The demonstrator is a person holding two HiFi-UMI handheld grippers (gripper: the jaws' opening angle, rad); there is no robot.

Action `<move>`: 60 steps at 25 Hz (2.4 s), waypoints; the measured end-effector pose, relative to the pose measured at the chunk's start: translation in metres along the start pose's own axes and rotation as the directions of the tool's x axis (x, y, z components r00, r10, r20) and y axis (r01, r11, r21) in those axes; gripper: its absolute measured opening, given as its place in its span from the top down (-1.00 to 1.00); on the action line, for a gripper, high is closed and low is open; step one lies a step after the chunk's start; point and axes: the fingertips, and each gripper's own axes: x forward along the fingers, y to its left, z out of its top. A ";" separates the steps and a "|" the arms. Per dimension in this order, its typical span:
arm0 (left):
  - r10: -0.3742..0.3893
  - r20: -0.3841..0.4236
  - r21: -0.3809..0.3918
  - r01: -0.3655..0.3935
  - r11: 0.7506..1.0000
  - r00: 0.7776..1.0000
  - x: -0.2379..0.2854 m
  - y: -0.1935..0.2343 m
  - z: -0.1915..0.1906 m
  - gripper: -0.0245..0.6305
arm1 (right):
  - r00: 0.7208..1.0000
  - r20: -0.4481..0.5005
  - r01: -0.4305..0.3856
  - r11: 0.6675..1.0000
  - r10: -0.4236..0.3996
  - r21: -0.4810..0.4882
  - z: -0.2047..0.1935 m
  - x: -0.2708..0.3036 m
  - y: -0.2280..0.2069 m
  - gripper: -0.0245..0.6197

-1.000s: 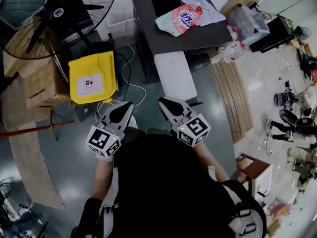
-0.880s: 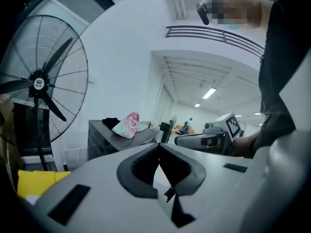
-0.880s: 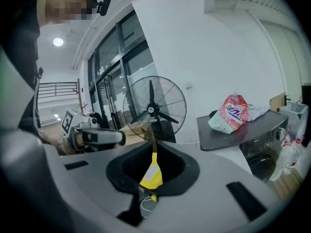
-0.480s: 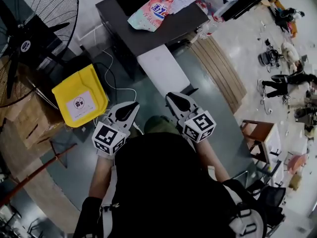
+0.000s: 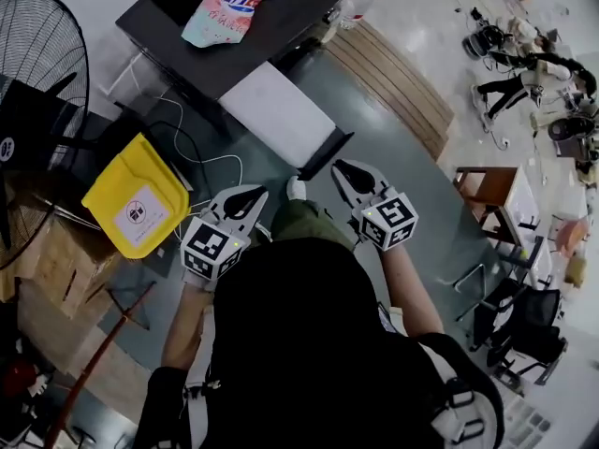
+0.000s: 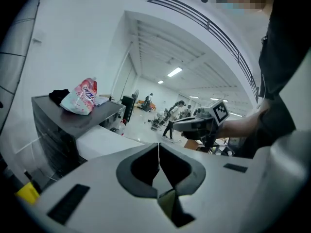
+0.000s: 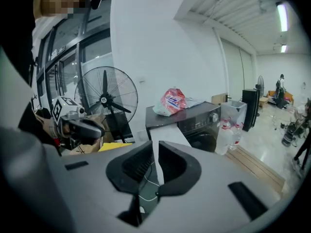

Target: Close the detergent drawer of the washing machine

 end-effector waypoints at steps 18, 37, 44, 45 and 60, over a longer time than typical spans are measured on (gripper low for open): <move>-0.018 -0.281 -0.139 -0.022 0.990 0.959 0.128 0.000 -0.073 0.67 | 0.955 -0.281 -0.121 0.989 0.091 -0.090 -0.090 0.012 -0.142 0.64; 0.050 -0.472 -0.193 -0.159 0.968 0.880 0.195 -0.004 -0.144 0.42 | 0.802 -0.527 -0.466 0.846 0.281 -0.258 -0.151 0.071 -0.199 0.43; 0.084 -0.483 -0.200 -0.203 0.959 0.872 0.207 -0.003 -0.159 0.43 | 0.774 -0.552 -0.541 0.777 0.309 -0.323 -0.159 0.080 -0.195 0.43; 0.091 -0.482 -0.199 -0.210 0.957 0.872 0.209 -0.001 -0.160 0.45 | 0.771 -0.554 -0.548 0.770 0.314 -0.326 -0.160 0.081 -0.195 0.44; 0.096 -0.461 -0.192 -0.205 0.960 0.882 0.215 0.000 -0.161 0.63 | 0.770 -0.535 -0.569 0.755 0.349 -0.326 -0.161 0.079 -0.191 0.55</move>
